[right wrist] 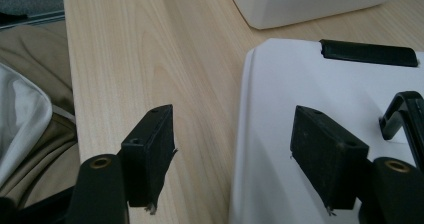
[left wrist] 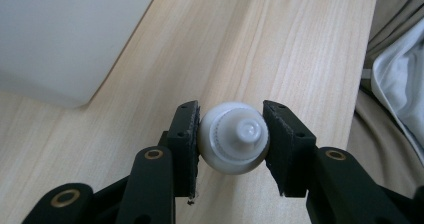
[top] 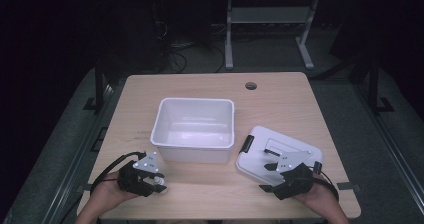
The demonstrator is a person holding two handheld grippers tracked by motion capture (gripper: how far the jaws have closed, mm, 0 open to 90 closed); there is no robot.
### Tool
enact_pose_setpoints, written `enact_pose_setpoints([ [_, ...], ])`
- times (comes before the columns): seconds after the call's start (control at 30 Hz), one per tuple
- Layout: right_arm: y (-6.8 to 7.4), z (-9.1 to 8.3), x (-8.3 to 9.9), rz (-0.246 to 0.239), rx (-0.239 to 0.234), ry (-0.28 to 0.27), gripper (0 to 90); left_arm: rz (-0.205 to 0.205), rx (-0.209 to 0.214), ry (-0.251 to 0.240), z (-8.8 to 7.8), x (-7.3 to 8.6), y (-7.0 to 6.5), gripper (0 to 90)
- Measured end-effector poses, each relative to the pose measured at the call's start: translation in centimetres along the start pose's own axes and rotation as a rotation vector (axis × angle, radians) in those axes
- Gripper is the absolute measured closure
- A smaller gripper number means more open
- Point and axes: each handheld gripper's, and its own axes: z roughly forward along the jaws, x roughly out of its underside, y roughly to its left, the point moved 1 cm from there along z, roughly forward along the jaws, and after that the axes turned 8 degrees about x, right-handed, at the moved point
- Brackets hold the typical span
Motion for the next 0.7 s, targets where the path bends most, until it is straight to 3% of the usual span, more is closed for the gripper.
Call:
enact_pose_setpoints([
  [0.7,0.1,0.2,-0.2,0.006,-0.007,0.008,30.7,0.017,-0.027,-0.012,-2.3,-0.3,-0.3,60.2],
])
